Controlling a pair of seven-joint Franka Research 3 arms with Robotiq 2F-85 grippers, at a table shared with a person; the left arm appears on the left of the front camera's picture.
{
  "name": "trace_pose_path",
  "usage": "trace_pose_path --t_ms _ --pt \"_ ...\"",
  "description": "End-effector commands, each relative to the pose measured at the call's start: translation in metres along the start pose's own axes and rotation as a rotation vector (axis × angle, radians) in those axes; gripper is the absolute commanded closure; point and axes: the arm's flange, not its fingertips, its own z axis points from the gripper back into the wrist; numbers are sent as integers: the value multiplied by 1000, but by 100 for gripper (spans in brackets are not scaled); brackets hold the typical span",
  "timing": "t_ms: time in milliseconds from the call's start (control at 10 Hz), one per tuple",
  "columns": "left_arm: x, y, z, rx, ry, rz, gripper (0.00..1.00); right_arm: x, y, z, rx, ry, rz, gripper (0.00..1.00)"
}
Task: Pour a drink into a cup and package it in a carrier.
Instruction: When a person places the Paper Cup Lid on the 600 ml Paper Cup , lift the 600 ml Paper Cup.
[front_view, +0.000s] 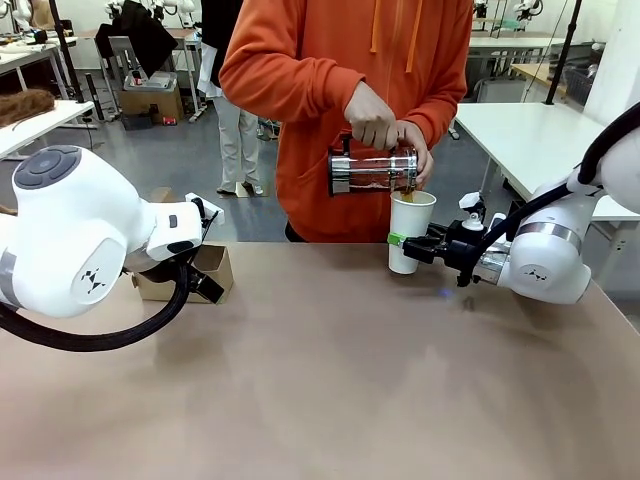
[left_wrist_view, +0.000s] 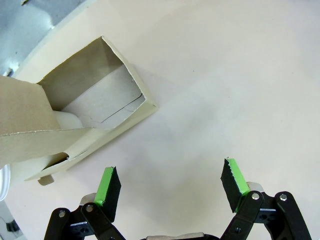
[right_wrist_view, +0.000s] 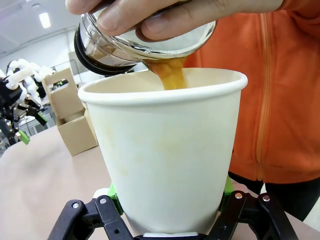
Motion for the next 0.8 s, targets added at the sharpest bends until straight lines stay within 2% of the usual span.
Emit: trace_pose_path --t_ms 0,700 --pt "0 0 0 -2 -1 1 0 2 1 -1 0 -2 0 19" --pt "0 0 0 -2 -1 1 0 2 1 -1 0 -2 0 19"
